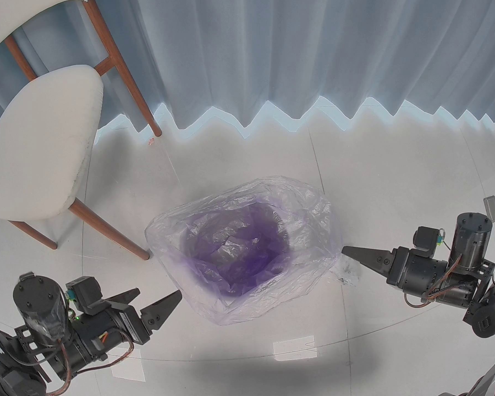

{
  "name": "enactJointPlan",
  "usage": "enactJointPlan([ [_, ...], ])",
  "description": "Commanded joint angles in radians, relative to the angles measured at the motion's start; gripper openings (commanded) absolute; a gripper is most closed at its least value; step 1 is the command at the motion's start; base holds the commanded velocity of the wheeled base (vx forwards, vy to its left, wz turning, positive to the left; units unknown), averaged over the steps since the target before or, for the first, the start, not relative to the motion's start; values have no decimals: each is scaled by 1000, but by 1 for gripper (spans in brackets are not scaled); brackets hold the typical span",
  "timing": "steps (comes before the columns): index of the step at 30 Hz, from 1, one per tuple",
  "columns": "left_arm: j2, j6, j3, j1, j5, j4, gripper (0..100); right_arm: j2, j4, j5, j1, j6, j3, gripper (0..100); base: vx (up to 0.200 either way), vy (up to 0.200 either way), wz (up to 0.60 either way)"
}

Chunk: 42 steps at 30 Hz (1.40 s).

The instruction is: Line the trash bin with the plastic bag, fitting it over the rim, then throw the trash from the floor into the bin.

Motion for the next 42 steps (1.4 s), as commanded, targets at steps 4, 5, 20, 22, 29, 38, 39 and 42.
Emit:
enactJointPlan([
  [4,44,32,-168,192,-152,108,100,101,200,-47,57,-25,-196,100,0,0,0],
  [5,50,37,-177,195,-154,125,100,103,228,-54,65,-23,-220,100,0,0,0],
  [20,342,40,-296,149,-166,211,100,215,475,-113,109,-25,-438,100,0,0,0],
  [22,366,40,-315,143,-160,208,100,229,475,-113,109,-26,-444,100,0,0,0],
  [29,429,38,-367,143,-164,202,0,311,455,-145,108,-17,-496,0,0,0,0],
  [38,434,37,-272,164,-163,171,0,278,367,-148,105,-22,-381,0,0,0,0],
  [39,440,38,-250,172,-161,170,0,281,346,-146,103,-23,-343,0,0,0,0],
  [42,481,41,-238,175,-158,168,0,302,301,-143,106,-23,-285,0,0,0,0],
])
